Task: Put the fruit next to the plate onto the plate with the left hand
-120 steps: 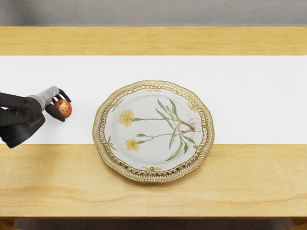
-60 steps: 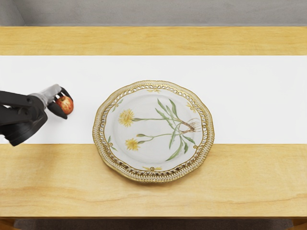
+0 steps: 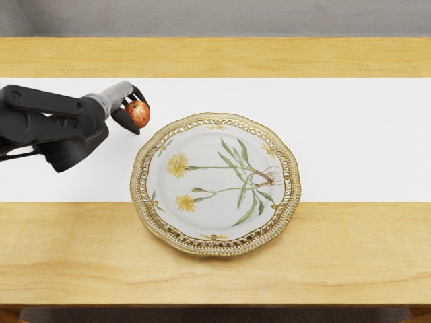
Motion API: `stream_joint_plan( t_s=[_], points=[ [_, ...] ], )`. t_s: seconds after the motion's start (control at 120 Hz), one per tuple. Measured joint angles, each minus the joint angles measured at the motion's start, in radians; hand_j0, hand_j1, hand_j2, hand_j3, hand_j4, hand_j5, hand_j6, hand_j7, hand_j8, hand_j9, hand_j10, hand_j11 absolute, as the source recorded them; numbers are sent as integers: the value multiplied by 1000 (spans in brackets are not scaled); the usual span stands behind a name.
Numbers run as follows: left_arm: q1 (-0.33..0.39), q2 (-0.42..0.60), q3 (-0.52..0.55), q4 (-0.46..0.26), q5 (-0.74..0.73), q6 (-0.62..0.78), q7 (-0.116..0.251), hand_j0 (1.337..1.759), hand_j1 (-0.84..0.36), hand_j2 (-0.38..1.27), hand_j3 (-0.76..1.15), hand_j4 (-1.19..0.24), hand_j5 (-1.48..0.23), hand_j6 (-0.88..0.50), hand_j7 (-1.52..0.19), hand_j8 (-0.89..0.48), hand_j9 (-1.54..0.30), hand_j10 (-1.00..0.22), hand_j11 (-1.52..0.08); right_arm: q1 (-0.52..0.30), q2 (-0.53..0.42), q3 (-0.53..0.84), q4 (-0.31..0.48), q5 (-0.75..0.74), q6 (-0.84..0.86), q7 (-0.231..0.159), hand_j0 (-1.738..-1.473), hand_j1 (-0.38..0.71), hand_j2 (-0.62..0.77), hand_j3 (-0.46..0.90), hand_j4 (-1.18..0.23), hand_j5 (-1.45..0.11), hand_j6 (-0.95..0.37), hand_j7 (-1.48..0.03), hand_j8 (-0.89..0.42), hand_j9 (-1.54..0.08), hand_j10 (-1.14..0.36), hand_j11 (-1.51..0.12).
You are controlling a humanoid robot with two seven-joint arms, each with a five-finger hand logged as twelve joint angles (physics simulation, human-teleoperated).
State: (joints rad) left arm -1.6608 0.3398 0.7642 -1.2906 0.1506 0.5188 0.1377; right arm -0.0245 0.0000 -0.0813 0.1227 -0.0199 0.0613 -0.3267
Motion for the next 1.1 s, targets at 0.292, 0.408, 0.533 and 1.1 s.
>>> stream_joint_plan(
  t_s=[0.292, 0.408, 0.533, 1.1],
  points=[
    [-66, -215, -2, -1, -97, -4, 3, 1658, -303, 328, 1, -602, -782, -458, -773, -531, -765, -593, -764, 0, 0, 0, 0, 0, 0, 0, -1658, -349, 0, 0, 0, 0, 0, 0, 0, 0, 0, 0],
    [-77, -277, -13, -6, -132, -4, 2, 1658, -338, 451, 0, -612, -780, -463, -768, -541, -760, -589, -759, 0, 0, 0, 0, 0, 0, 0, -1658, -349, 0, 0, 0, 0, 0, 0, 0, 0, 0, 0],
    [-77, -300, -26, -13, -154, -5, 1, 1658, -275, 368, 0, -547, -699, -438, -689, -492, -684, -530, -683, 0, 0, 0, 0, 0, 0, 0, -1658, -349, 0, 0, 0, 0, -1, 0, 0, 0, 0, 0],
    [90, 596, -277, -7, -161, -824, 3, 1658, 288, 27, 0, -52, -68, -45, -67, -48, -67, -51, -67, 0, 0, 0, 0, 0, 0, 0, -1658, -349, 0, 0, 0, 0, 0, 0, 0, 0, 0, 0]
  ],
)
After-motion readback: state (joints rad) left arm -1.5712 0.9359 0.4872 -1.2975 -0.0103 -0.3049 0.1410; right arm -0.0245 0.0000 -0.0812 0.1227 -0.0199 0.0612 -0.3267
